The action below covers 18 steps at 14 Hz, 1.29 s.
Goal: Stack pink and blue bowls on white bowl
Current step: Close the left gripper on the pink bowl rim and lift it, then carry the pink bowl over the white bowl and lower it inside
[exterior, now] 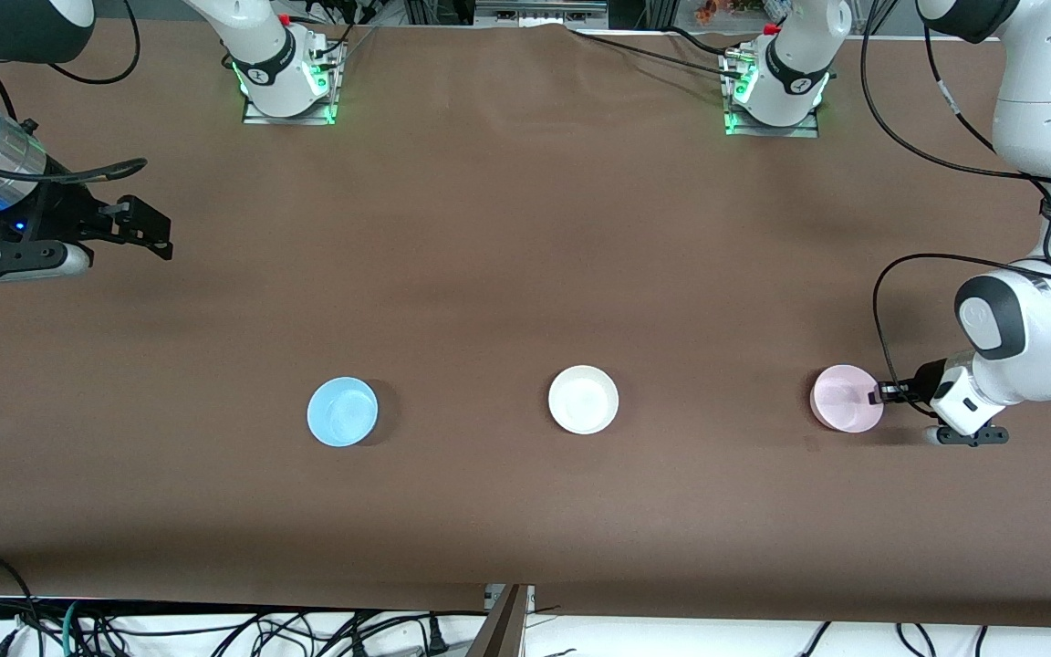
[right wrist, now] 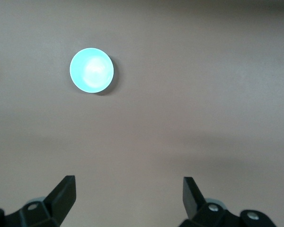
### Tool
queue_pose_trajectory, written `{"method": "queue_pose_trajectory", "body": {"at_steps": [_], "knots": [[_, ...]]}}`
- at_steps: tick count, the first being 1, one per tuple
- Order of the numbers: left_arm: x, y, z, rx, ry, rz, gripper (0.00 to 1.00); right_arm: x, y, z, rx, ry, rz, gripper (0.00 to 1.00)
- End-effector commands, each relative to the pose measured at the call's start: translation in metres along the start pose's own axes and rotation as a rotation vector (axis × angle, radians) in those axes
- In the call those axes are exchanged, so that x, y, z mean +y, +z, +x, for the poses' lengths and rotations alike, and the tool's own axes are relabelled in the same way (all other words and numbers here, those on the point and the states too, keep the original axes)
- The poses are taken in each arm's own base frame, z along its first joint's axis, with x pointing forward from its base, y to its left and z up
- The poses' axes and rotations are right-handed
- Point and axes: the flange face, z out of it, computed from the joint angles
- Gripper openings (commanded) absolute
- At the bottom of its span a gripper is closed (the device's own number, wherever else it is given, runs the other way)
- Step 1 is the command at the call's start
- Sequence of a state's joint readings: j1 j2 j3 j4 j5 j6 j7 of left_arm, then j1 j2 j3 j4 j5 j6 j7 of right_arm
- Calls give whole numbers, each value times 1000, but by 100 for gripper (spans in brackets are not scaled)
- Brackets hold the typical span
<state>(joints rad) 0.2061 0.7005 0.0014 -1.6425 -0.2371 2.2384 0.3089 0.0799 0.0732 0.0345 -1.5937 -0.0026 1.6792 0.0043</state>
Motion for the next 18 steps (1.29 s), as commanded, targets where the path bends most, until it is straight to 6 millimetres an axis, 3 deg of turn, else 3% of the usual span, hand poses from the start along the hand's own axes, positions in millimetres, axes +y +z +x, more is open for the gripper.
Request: {"method": "queue_pose_trajectory", "body": {"at_steps": [1, 3, 6, 10, 14, 16, 18], "knots": [[6, -10, -1, 5, 17, -22, 0, 1, -4, -3, 9, 12, 14, 100], [17, -17, 1, 5, -7, -68, 0, 0, -4, -3, 9, 10, 14, 100], [68, -31, 16, 15, -18, -120, 0, 3, -4, -3, 9, 13, 13, 100], [193, -43, 26, 2, -145, -194, 0, 2, -4, -3, 9, 12, 15, 100], [316, -28, 13, 0, -207, -112, 0, 2, -3, -3, 9, 11, 19, 100], [366, -13, 4, -4, -257, -103, 0, 2, -4, -4, 6, 11, 19, 100], [392, -7, -4, 5, -276, -102, 0, 2, -5, -3, 11, 11, 19, 100]]}}
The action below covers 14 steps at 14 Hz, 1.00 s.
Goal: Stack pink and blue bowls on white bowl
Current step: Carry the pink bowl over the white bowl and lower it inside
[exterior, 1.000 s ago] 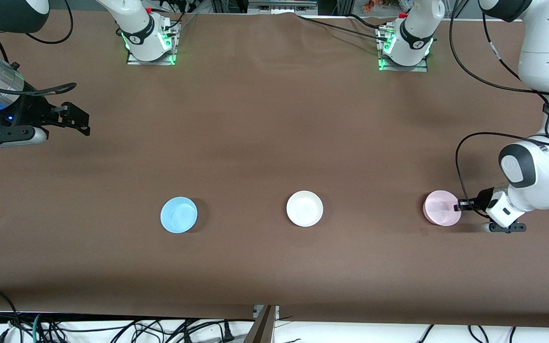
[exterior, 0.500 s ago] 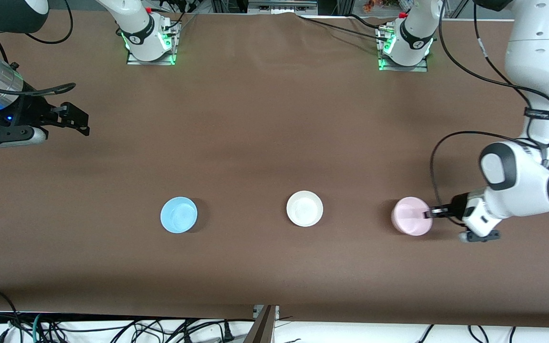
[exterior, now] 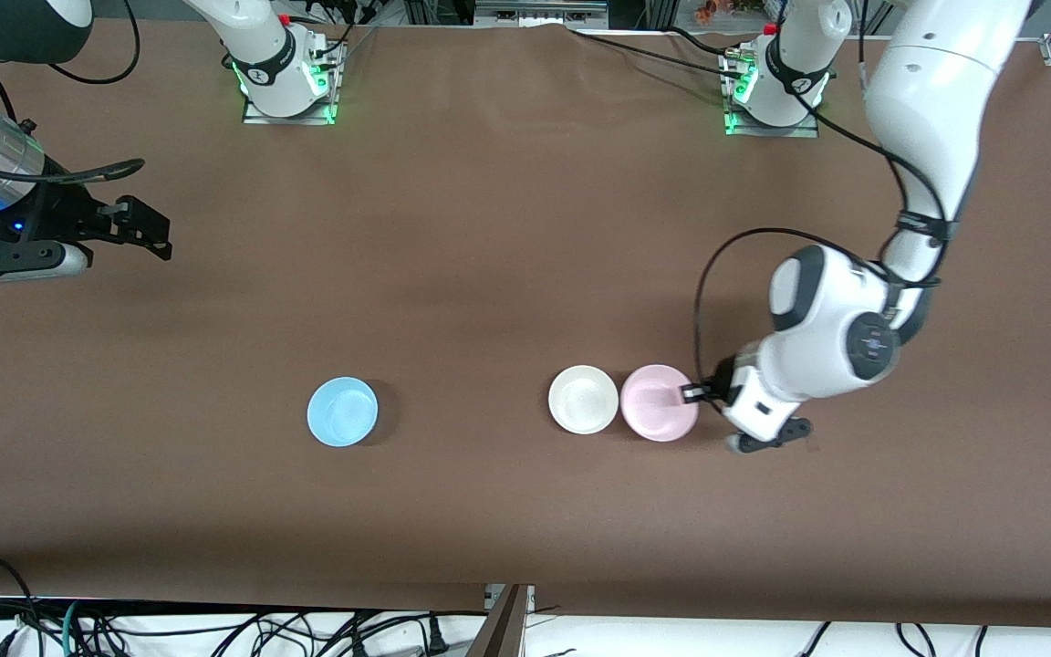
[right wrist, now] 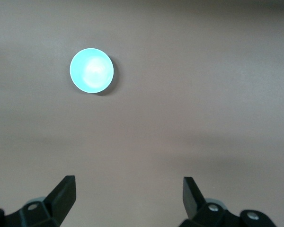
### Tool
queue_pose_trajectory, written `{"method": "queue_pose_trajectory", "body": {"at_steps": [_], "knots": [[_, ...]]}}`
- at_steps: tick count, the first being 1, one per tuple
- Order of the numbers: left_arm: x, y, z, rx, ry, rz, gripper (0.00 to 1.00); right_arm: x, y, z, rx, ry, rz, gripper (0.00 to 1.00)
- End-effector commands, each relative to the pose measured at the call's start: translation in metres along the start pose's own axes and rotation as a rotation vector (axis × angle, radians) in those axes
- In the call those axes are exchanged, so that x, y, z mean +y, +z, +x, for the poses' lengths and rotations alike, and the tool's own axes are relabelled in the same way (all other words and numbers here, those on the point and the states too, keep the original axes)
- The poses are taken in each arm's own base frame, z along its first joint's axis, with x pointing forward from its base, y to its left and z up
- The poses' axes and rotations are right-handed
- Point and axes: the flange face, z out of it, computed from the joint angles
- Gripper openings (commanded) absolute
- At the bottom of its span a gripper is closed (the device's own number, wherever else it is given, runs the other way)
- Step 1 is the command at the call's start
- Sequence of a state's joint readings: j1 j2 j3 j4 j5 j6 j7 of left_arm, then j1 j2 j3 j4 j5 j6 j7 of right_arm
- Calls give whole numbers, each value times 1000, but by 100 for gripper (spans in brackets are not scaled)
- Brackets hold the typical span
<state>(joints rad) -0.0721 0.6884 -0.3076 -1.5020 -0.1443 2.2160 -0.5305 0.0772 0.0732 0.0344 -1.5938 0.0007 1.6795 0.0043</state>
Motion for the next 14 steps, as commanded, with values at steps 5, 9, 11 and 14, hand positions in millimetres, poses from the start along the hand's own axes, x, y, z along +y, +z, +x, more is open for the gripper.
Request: {"method": "queue_pose_trajectory", "body": {"at_steps": [5, 9, 11, 14], "knots": [[54, 38, -28, 53, -3, 31, 0, 1, -5, -3, 10, 8, 16, 100], [66, 61, -43, 43, -8, 58, 0, 1, -5, -3, 10, 8, 16, 100], [70, 63, -46, 54, -8, 47, 0, -1, -5, -3, 12, 11, 18, 100], [74, 73, -48, 57, -18, 37, 0, -3, -5, -2, 18, 14, 17, 100]]}}
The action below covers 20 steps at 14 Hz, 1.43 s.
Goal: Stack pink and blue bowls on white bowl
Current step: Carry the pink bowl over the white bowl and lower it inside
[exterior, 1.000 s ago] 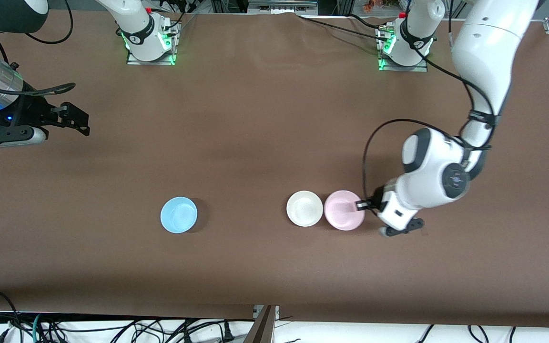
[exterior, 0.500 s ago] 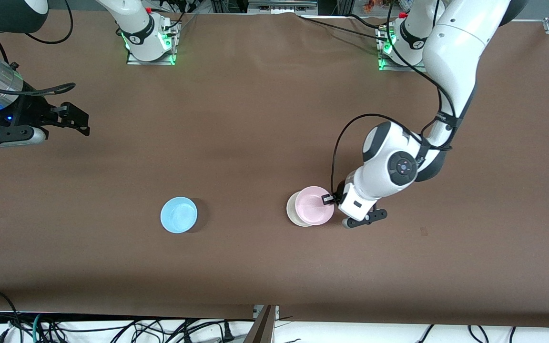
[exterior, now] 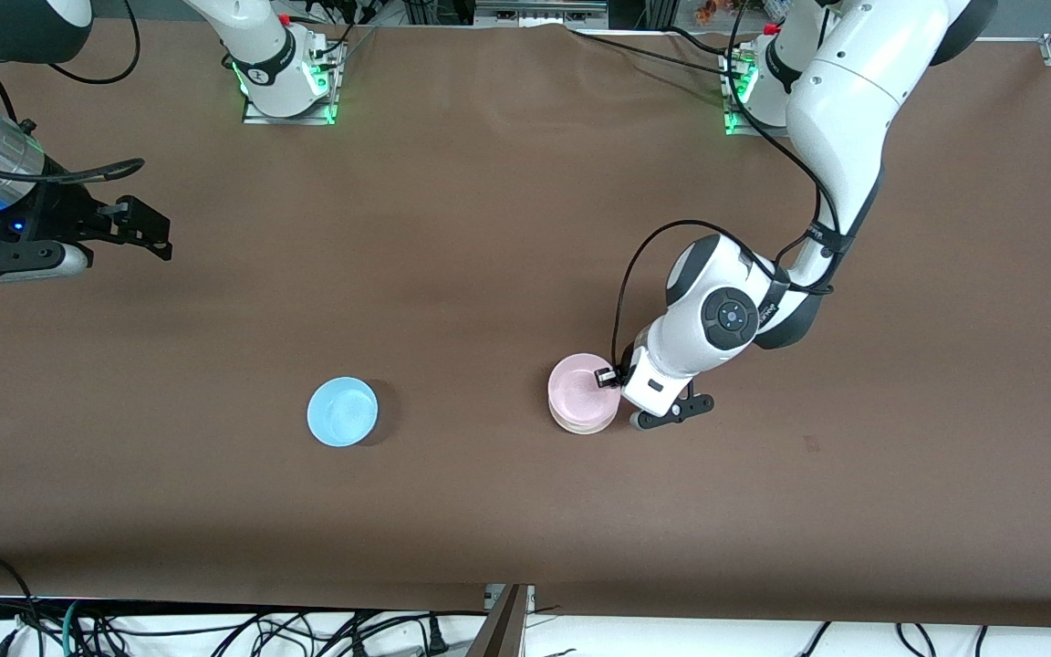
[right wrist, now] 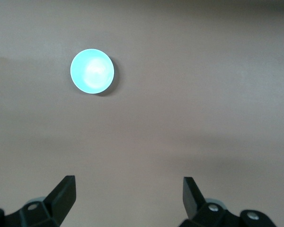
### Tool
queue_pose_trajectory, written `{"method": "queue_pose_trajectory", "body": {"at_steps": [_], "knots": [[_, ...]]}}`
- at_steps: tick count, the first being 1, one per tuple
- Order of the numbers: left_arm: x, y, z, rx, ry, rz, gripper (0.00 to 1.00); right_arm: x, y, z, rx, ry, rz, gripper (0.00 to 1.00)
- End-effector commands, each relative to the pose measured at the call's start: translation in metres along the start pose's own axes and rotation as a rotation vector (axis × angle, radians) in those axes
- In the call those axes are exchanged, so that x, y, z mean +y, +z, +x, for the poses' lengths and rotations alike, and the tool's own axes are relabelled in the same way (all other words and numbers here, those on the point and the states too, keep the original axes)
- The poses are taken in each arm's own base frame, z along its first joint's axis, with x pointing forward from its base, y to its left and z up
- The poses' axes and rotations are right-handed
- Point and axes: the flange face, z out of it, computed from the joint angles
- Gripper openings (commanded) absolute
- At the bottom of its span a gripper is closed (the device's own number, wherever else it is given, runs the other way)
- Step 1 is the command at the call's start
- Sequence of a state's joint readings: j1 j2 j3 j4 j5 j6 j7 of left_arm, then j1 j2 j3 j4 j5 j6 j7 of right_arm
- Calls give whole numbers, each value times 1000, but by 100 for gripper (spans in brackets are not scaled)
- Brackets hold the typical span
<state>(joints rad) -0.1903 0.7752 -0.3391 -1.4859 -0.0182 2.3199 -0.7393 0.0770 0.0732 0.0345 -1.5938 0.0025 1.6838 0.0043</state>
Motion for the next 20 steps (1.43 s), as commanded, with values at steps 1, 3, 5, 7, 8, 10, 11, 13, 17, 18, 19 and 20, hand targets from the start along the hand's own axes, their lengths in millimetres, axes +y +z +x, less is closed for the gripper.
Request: {"method": "queue_pose_trajectory", "body": {"at_steps": [1, 3, 5, 7, 8, 10, 11, 13, 17, 18, 19, 20], "knots": [[11, 7, -1, 28, 1, -7, 0, -2, -6, -3, 14, 18, 15, 100], [10, 10, -1, 28, 2, -5, 0, 1, -3, 1, 23, 19, 18, 100], [9, 10, 0, 47, 25, 14, 0, 0, -1, 12, 41, 16, 20, 100], [8, 10, 1, 49, 24, 16, 0, -1, 0, 12, 34, 7, 21, 100], [5, 7, 5, 53, 20, 15, 0, 0, 5, 13, 25, 17, 26, 100], [2, 7, 8, 53, 19, 16, 0, 0, 8, 16, 31, 14, 32, 100], [2, 9, 7, 51, 22, 17, 0, -1, 19, 22, 11, 10, 33, 100], [0, 15, 7, 48, 27, 26, 0, -1, 27, 24, -6, 8, 35, 100], [-1, 24, 7, 50, 24, 26, 0, 1, 48, 30, -44, 7, 34, 100], [-1, 27, 7, 55, 21, 19, 0, 2, 67, 35, -75, 7, 29, 100], [-2, 29, 7, 52, 15, 18, 0, 5, 73, 38, -82, 7, 30, 100], [-1, 30, 7, 53, 15, 16, 11, 7, 78, 39, -87, 1, 30, 100]]}}
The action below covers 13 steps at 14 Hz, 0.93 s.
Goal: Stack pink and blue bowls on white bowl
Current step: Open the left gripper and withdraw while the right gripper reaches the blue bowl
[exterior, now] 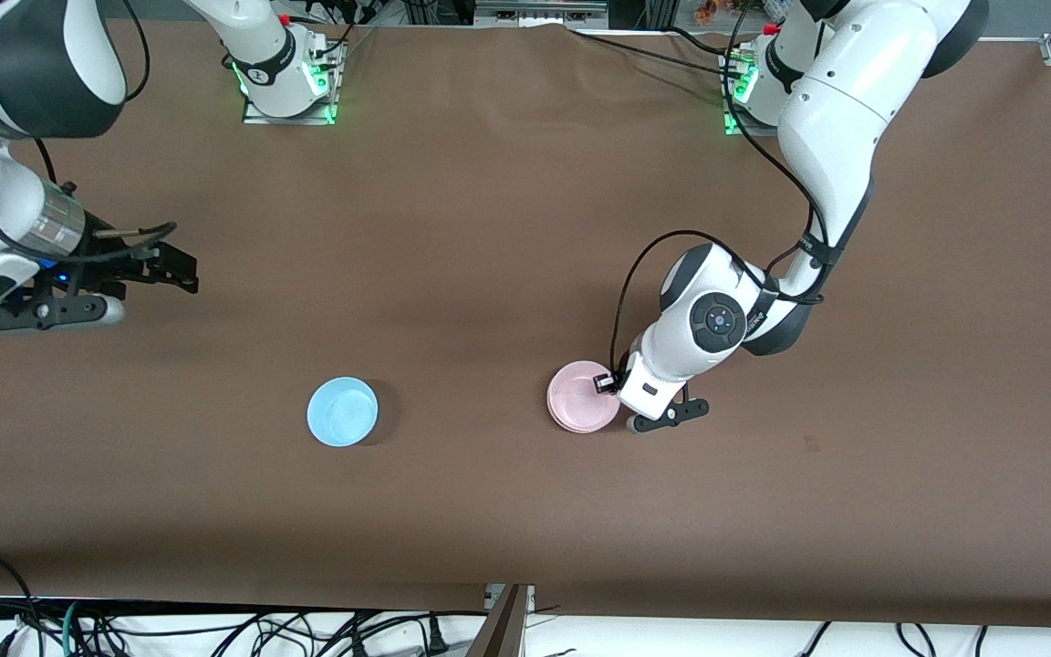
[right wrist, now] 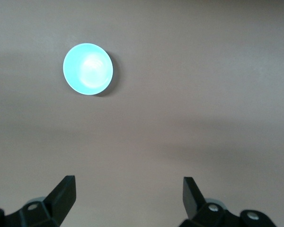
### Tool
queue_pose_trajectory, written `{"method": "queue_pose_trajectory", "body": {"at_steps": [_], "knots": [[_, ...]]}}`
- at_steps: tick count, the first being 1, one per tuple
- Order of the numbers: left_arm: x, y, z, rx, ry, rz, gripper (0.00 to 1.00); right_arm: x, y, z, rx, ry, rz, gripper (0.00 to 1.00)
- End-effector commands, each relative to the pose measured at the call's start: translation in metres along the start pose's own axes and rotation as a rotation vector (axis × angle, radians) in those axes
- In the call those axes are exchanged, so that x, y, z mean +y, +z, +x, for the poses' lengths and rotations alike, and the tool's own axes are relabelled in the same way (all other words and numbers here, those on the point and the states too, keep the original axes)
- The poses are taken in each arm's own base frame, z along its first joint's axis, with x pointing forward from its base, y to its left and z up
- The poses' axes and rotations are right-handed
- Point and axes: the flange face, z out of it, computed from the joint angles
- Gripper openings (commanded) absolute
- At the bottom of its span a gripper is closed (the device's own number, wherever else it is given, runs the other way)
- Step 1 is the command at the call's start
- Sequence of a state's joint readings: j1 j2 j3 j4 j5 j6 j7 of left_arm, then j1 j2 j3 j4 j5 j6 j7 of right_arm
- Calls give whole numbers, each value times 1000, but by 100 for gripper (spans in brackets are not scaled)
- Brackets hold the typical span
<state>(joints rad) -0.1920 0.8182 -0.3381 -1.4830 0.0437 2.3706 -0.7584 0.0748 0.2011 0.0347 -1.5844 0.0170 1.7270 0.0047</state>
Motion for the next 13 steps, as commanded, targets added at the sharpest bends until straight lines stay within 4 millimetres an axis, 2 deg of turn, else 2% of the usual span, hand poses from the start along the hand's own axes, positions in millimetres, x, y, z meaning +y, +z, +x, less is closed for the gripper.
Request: {"method": "queue_pose_trajectory", "body": {"at_steps": [1, 2, 3, 6, 8, 9, 11, 12, 13], "knots": [[4, 4, 4, 18, -9, -5, 48, 5, 21, 12, -33, -9, 8, 100], [3, 0, 7, 23, -29, -10, 99, 5, 26, 14, -39, -8, 12, 100], [4, -7, 8, 25, -41, -10, 100, 4, 26, 15, -38, -10, 10, 100], [-2, -50, 23, -3, -84, 6, 100, 1, 27, 17, -23, -9, 3, 100], [-19, -91, 38, -10, -101, 42, 100, 2, 50, 22, -16, -5, 10, 100], [-35, -117, 48, 6, -117, 61, 100, 1, 72, 26, -3, -3, 15, 100], [-66, -176, 61, 21, -78, 100, 100, 0, 140, 47, 31, 2, 21, 100], [-84, -211, 66, 34, -28, 126, 100, -4, 176, 61, 41, 6, 27, 100], [-104, -240, 68, 26, 30, 158, 100, -14, 204, 71, 77, -6, 28, 99]]}}
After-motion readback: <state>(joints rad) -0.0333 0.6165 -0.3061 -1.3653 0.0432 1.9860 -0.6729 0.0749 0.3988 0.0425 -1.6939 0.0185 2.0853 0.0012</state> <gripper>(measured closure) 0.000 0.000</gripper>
